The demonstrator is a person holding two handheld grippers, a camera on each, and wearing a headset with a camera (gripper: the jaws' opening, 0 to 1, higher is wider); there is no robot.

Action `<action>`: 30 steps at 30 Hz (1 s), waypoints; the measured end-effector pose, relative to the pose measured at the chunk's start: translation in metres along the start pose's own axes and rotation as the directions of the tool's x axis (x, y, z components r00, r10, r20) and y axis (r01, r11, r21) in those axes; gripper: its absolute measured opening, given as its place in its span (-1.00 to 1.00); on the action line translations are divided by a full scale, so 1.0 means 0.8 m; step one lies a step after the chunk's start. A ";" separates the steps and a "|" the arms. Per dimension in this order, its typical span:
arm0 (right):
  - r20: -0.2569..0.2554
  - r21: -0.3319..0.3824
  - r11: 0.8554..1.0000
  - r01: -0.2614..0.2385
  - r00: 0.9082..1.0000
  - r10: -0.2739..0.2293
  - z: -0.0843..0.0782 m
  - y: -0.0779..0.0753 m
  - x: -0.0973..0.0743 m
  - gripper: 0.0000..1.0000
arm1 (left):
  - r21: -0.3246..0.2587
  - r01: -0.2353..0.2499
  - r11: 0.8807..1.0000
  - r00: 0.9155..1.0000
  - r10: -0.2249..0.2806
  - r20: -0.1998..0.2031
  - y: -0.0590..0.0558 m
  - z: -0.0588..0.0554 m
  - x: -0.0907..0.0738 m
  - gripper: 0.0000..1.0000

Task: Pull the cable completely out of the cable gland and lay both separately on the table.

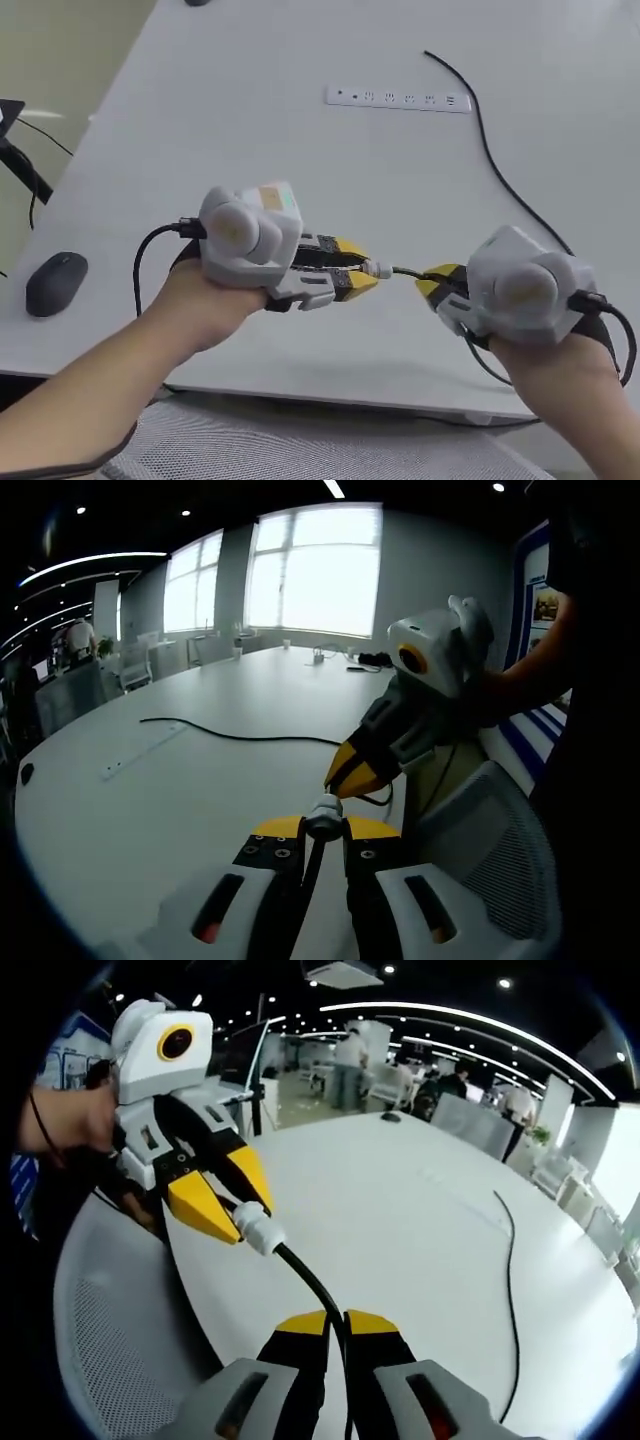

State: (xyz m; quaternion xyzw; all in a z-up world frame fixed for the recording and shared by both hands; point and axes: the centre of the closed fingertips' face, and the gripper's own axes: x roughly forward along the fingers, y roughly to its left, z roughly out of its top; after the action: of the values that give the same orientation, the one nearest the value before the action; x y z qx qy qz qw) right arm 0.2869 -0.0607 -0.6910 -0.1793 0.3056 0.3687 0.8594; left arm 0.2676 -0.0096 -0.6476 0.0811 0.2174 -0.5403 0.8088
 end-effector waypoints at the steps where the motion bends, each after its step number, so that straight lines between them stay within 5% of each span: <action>1: 0.000 0.010 1.000 0.005 1.000 -0.005 -0.001 -0.001 0.000 -1.00 | 0.000 0.000 1.000 1.000 0.000 0.000 0.001 0.000 0.000 -0.70; 15: -0.024 0.208 0.977 0.041 0.999 -0.037 -0.031 -0.023 0.009 -1.00 | -0.010 -0.005 1.000 1.000 0.005 0.009 0.008 -0.002 -0.006 -0.70; 18: -0.025 0.297 0.954 0.039 0.999 -0.033 -0.039 -0.025 0.014 -1.00 | -0.011 -0.006 1.000 1.000 0.007 0.010 0.007 -0.002 -0.006 -0.70; 30: -0.048 0.415 0.908 0.057 0.998 -0.041 -0.067 -0.035 0.023 -1.00 | -0.013 -0.016 1.000 1.000 0.016 0.011 0.010 -0.004 -0.010 -0.70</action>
State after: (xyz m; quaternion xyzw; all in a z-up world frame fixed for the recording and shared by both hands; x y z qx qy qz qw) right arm 0.2968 -0.0986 -0.7412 -0.0070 0.3890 0.2700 0.8808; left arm 0.2714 0.0016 -0.6480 0.0744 0.2156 -0.5329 0.8149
